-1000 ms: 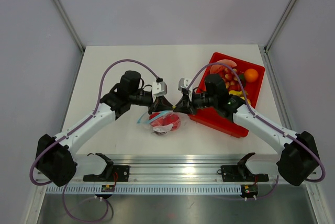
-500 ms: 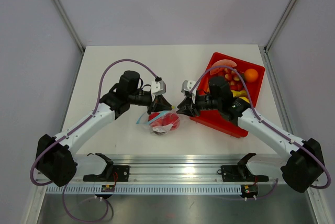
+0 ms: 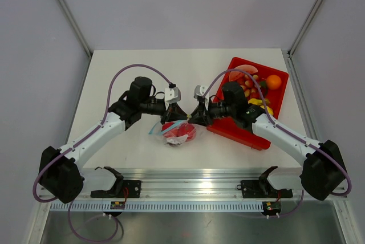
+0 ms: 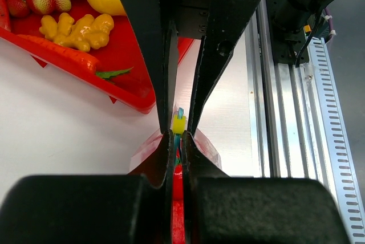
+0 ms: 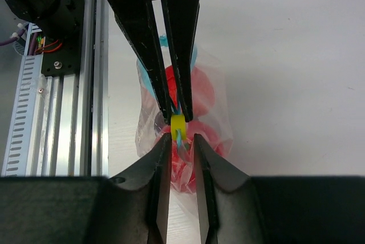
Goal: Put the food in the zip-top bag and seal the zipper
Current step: Zip the zipper food storage bag at the center of the board.
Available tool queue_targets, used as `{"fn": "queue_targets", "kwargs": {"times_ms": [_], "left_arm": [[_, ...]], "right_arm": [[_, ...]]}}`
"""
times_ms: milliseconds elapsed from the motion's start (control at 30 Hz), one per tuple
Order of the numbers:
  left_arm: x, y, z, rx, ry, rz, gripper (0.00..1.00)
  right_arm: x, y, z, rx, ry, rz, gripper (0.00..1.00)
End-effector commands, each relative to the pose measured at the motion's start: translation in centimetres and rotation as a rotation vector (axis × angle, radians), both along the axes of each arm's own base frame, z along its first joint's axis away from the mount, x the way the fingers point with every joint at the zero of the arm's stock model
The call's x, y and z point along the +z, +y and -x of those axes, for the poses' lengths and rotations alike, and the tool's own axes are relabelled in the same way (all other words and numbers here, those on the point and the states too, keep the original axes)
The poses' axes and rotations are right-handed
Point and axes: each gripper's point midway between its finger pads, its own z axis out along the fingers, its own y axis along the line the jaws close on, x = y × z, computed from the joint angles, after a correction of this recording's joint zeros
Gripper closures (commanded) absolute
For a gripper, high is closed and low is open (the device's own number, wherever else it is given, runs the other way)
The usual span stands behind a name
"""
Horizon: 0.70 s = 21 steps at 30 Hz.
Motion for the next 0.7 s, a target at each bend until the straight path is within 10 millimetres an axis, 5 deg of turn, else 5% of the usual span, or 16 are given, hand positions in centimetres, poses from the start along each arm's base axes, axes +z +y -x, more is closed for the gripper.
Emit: {"fn": "queue_targets", "kwargs": {"times_ms": [0,67,233,367,500,667], "left_arm": [[1.0,-0.2,-0.3,-0.01,-0.051,0.036,1.0],[1.0,-0.3,-0.3,-0.012,-0.047,0.038,1.0],[1.1,-0.3,-0.3,-0.015,-0.053,0.043,1.0],[1.3,-0.5,0.0,-0.042,-0.039,0.051,1.0],[0.7,-0.8,0.3,-0.072,0.066,0.008,0.64],[0.6,-1.2,-0.2,-0.049,0.097,0.022,0.57]], "right_arm": [[4.0,0.7,-0.5,0.016,-0.091,-0.095,0.73],[3.9,0.6,-0.5,0.012,-0.089,-0.091,0.75],[3.2,0.4,-0.8,-0.01,-0.086,-0.075,1.0],[3.4,0.1,-1.2,-0.051,-0.105,-0.084,1.0],[3.7,-0.2,-1.1,-0.06,-0.126,-0.087,1.0],[3.7,-0.2,-0.9,-0.052,-0.121,-0.083,1.0]]}}
